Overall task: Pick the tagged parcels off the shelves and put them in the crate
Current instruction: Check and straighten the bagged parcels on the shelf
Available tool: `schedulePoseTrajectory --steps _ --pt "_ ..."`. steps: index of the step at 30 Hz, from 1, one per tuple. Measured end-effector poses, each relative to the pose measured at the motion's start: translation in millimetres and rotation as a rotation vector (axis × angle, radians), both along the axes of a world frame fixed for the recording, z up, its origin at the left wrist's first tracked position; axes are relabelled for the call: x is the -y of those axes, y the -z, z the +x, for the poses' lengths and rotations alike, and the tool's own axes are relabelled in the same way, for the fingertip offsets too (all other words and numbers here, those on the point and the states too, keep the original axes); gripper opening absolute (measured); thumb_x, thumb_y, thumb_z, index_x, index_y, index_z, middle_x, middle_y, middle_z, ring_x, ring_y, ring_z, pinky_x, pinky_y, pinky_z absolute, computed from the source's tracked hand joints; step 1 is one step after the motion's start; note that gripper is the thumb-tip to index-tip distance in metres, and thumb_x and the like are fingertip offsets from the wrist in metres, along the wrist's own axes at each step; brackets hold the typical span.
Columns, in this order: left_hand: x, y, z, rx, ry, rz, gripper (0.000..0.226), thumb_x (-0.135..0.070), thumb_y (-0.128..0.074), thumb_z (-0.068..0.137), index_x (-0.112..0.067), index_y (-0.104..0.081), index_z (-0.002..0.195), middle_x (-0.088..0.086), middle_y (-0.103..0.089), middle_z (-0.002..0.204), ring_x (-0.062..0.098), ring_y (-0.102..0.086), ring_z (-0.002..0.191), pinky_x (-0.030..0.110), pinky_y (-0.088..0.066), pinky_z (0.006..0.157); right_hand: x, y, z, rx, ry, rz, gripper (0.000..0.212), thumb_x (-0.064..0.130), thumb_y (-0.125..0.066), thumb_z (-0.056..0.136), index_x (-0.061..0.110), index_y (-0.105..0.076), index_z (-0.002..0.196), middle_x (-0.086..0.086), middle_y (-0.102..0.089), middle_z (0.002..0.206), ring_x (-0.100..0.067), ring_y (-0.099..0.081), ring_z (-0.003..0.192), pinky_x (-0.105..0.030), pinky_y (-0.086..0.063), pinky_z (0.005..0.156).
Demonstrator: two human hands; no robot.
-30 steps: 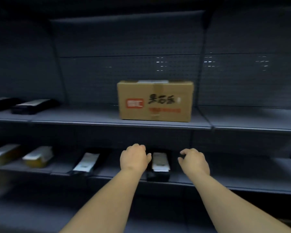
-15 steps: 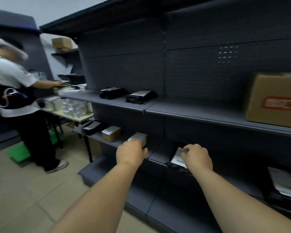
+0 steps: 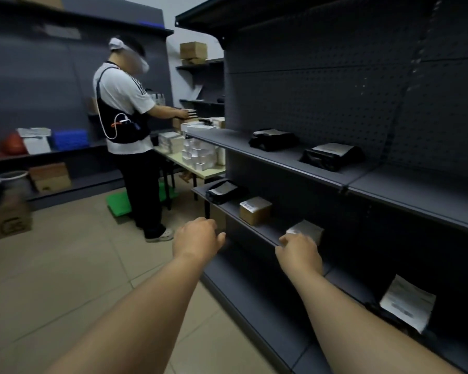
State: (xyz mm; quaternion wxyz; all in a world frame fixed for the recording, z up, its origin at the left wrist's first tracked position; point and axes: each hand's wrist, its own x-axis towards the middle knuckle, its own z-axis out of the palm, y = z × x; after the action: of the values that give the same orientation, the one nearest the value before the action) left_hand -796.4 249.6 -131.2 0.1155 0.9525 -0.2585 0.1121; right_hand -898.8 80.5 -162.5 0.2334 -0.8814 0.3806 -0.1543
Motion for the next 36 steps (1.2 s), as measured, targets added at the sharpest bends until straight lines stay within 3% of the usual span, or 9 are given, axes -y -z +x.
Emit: schedulePoseTrajectory --steps 18,30,36 --pt "62 10 307 -0.018 -0.082 -0.026 0.034 -0.043 -0.049 0.091 -0.018 -0.062 0.109 0.002 -0.061 0.111 0.024 -0.060 0.100 0.035 -0.046 0.081 63 21 318 -0.049 -0.125 -0.061 0.030 0.029 -0.052 0.091 0.028 -0.060 0.120 0.002 -0.053 0.126 -0.021 -0.045 0.115 -0.033 -0.043 0.087" --pt "90 30 444 -0.020 0.006 0.031 0.029 -0.042 -0.048 0.091 -0.018 -0.062 0.099 0.004 -0.061 0.099 0.025 -0.059 0.089 0.033 -0.044 0.070 80 40 431 -0.074 -0.029 -0.026 0.031 0.030 -0.053 0.091 0.029 -0.058 0.122 0.003 -0.051 0.129 -0.020 -0.044 0.118 -0.036 -0.045 0.088" --pt "95 39 526 -0.030 0.147 0.039 0.031 -0.041 -0.048 0.092 -0.017 -0.063 0.104 0.004 -0.062 0.103 0.024 -0.060 0.092 0.035 -0.049 0.076 66 52 492 -0.098 0.098 0.007 0.032 0.028 -0.053 0.091 0.028 -0.058 0.122 0.002 -0.051 0.129 -0.023 -0.043 0.119 -0.037 -0.043 0.092"
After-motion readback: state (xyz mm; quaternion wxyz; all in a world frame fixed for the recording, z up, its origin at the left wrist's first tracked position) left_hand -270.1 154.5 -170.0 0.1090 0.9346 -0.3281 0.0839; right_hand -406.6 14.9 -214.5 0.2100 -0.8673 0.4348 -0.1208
